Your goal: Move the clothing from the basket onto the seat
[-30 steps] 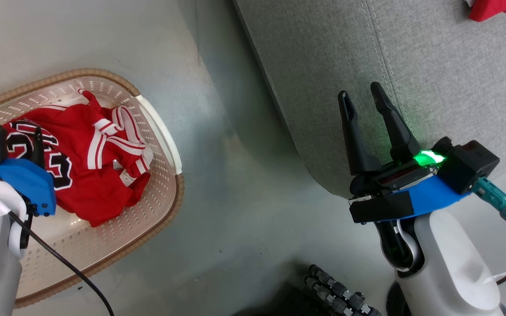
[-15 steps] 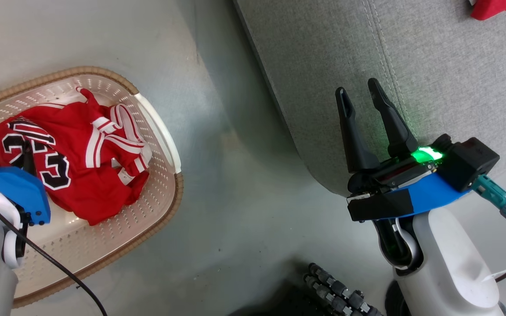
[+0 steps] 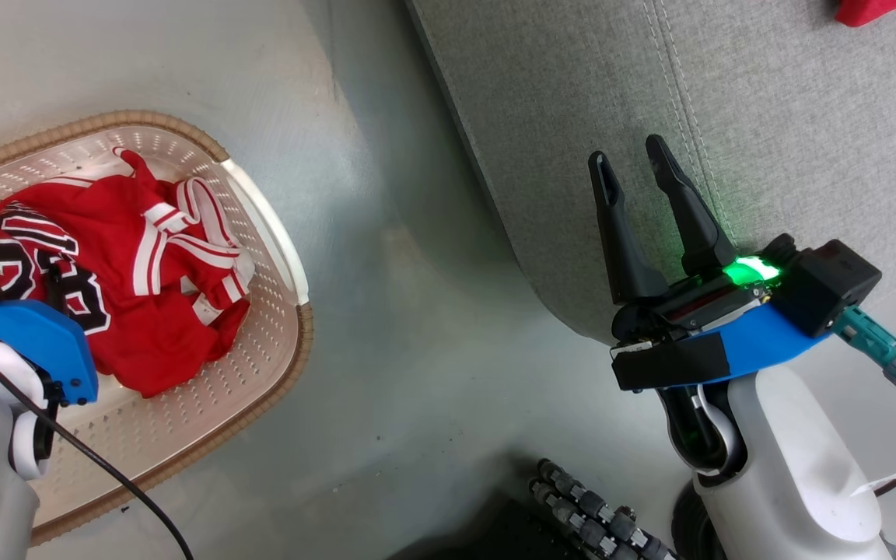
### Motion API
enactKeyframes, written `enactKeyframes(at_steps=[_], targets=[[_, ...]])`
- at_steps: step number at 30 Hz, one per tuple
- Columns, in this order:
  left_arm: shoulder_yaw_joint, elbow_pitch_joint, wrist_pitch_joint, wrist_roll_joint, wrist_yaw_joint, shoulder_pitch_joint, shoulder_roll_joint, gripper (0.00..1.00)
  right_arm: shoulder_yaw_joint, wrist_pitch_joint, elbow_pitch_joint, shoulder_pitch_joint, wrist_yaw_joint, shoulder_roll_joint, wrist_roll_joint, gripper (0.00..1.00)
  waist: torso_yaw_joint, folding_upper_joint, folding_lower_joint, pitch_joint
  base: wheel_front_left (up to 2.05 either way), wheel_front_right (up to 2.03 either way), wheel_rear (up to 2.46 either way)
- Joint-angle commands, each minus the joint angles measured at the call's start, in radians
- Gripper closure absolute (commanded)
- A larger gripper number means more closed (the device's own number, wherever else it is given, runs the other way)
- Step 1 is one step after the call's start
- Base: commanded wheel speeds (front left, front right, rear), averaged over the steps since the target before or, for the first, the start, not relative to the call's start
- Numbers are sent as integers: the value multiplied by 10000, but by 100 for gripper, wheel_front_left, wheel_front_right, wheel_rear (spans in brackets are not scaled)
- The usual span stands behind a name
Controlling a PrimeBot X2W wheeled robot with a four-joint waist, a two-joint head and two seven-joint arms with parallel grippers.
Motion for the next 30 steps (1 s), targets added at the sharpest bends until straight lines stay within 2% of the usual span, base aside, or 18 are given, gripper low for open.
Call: enactKeyframes(at_steps=[1,20,24,30], targets=[[-58,-101,78,-34,-27,96,-11,100,-24,-36,43,-128,1,15,-9,0,14,0,0,-28,0,0,0],[-366,-1030,625,-186,355,478,-223,100,-122,-36,72,-10,1,16,-164,0,113,0,0,-395,0,0,0],[-442,-975,524,-222,300,492,-338,100,-182,-36,121,2,1,14,-284,0,209,0,0,-630,0,0,0],[-821,-374,39,-282,-19,418,-962,100,-479,-36,236,179,1,13,-750,0,702,0,0,-1686,0,0,0]])
